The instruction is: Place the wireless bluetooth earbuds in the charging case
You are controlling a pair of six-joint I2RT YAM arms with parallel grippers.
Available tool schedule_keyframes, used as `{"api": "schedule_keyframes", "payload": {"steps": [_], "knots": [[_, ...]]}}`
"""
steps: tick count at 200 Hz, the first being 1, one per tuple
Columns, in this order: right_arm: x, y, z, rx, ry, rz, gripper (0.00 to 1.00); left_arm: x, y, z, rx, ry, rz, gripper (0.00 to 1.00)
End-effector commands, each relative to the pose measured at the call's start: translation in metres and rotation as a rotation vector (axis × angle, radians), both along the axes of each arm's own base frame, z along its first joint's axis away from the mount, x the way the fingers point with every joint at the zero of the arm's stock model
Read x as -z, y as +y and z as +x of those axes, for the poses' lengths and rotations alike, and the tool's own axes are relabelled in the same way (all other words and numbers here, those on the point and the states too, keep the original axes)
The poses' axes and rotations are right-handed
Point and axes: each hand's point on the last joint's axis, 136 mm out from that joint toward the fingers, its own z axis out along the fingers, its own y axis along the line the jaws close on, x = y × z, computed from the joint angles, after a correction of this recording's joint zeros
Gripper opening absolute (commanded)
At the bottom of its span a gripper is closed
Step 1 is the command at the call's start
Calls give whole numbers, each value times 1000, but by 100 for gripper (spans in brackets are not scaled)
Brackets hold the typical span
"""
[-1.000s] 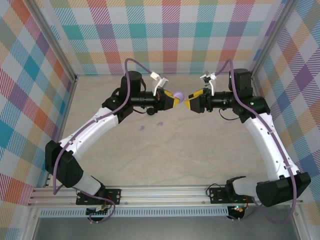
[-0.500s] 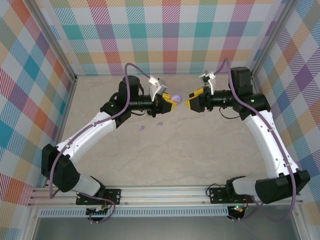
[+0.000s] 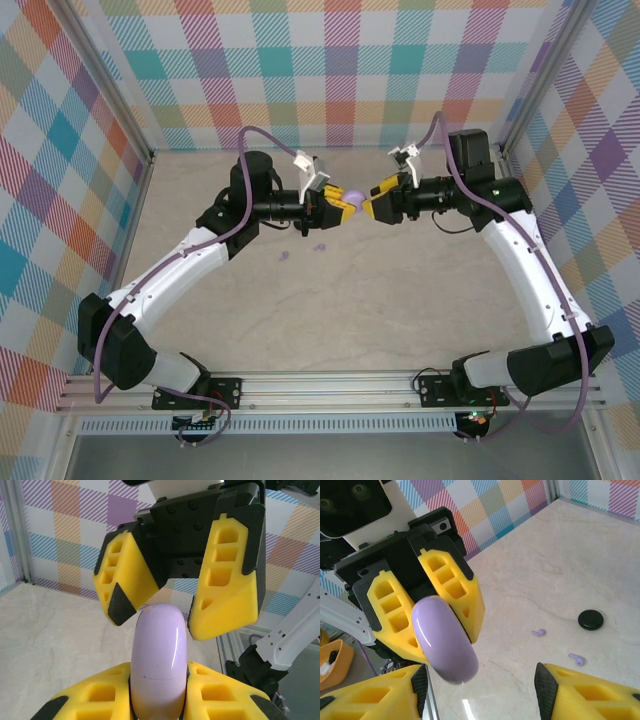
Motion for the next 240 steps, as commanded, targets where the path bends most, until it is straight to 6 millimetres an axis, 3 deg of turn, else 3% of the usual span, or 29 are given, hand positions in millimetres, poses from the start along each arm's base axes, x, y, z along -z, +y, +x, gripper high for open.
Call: {"api": "schedule_keyframes", "payload": {"steps": [1,163,240], "knots": [[-10,5,-5,-42,-41,2,61,-14,-4,-10,62,-22,-41,18],[-15,-4,18,118,-107,-41,61,-7,-7,-30,150,-22,-14,16],[-23,-4,9,101,-114,-15,62,-1,-7,-25,127,-11,3,15]]}}
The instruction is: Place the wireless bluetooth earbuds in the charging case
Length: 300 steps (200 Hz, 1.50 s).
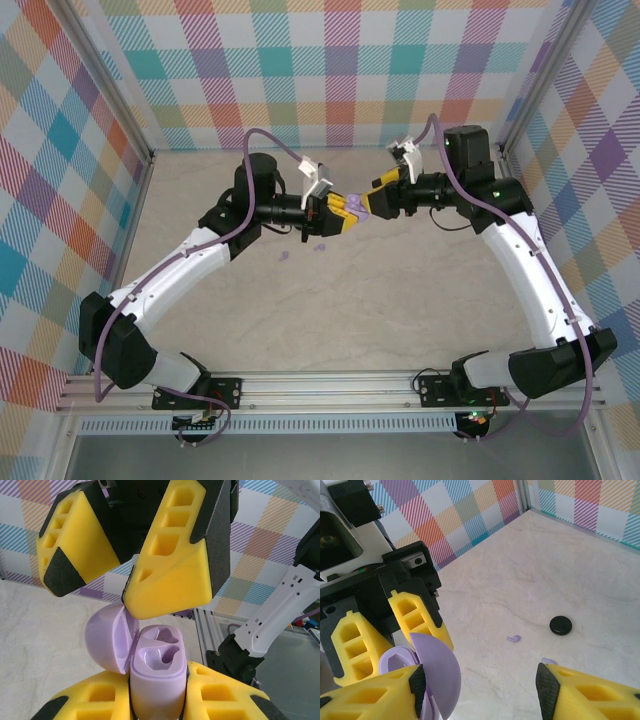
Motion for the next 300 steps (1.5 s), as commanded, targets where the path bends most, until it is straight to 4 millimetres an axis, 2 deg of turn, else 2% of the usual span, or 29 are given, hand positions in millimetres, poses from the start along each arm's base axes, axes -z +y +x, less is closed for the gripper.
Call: {"api": "schedule_keyframes", "payload": {"steps": [1,38,65,97,120,138,166,226,267,300], "knots": [[-16,-1,-6,-5,-45,30,62,-8,-2,-8,39,-33,-14,15],[-24,-8,-7,53,-77,28,63,-5,7,5,3,8,-27,15],[-14,-25,12,225,-34,-14,64,-4,20,10,-20,18,-30,15],[19,-41,37,364,61,-114,64,-10,40,12,-56,21,-51,15],[49,-41,49,397,154,-153,64,-14,50,9,-67,30,-56,15],[81,-38,57,403,251,-193,64,-14,56,5,-69,40,-54,15],[128,-25,64,378,415,-215,62,-14,66,1,-103,41,-51,15],[206,15,73,298,611,-271,58,-9,76,-5,-162,63,-25,15],[250,52,75,264,690,-355,55,-7,80,-6,-202,73,-30,14],[278,72,79,297,713,-440,52,-2,82,-6,-218,88,-22,14]]}}
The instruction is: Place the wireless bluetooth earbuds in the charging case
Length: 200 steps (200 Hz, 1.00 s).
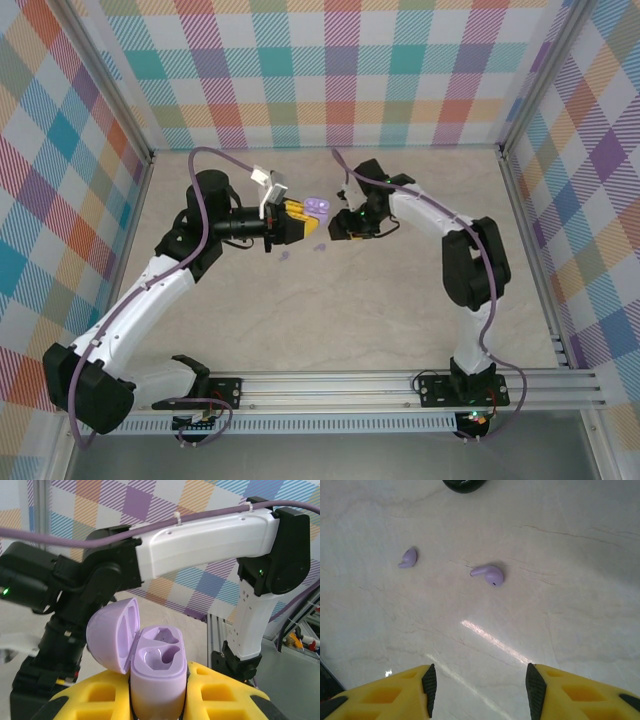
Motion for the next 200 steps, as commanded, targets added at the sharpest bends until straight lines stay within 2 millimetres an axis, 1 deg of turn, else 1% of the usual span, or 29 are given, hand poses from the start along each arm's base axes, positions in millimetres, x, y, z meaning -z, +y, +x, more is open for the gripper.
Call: {"api": "schedule_keyframes", "payload": {"steps": [1,24,40,73,122,161,200], "knots": [[3,14,6,28,-1,-42,52,-5,6,-2,-27,-4,-11,14],[19,22,11,49,5,-107,49,-3,6,-2,-29,2,-9,14],[29,24,14,57,5,-158,45,-2,6,-1,-32,4,-8,14],[43,31,14,50,11,-228,42,0,7,1,-42,9,-4,14],[56,34,21,56,11,-279,38,0,7,0,-42,11,-6,14],[65,40,22,40,24,-292,38,1,7,0,-38,14,-5,14],[71,43,21,23,34,-308,38,2,7,0,-40,14,-2,14]]}}
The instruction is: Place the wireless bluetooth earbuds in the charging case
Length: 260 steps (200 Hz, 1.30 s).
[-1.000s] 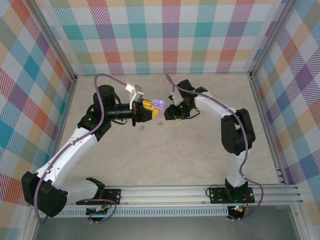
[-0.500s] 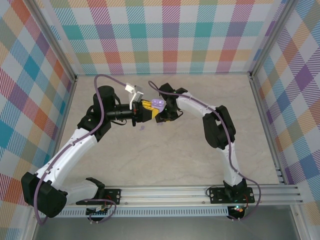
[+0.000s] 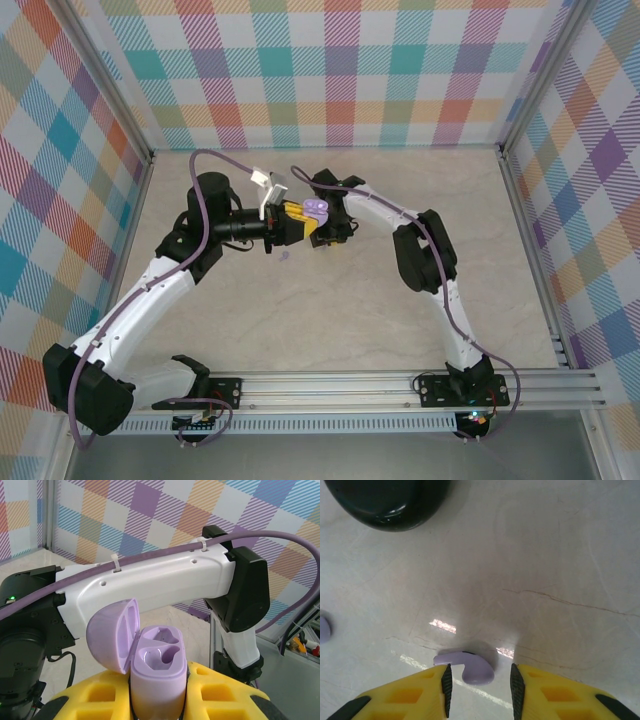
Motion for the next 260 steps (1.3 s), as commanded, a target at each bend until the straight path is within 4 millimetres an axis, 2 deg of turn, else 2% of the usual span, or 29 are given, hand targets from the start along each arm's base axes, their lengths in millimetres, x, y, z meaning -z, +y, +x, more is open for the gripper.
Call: {"api": "schedule_keyframes", "payload": {"steps": [1,40,84,148,166,211,260], "knots": [[1,2,-5,-16,18,-25,38,-5,5,-3,-13,-16,-10,14],[7,1,-11,-56,20,-75,35,-3,6,-3,-18,-14,-5,14],[14,-13,-11,-59,4,-154,28,-3,6,-3,-18,-16,-7,14],[13,-20,-5,-78,-31,-185,24,-4,6,-2,-23,-16,-6,14],[12,-29,-4,-83,-35,-206,24,-5,6,-3,-20,-13,-6,14],[-1,-47,-5,-59,-28,-147,26,-5,6,-3,-19,-12,-6,14],[-19,-37,-8,-57,-22,-63,33,-4,6,-4,-16,-7,-7,14]]}}
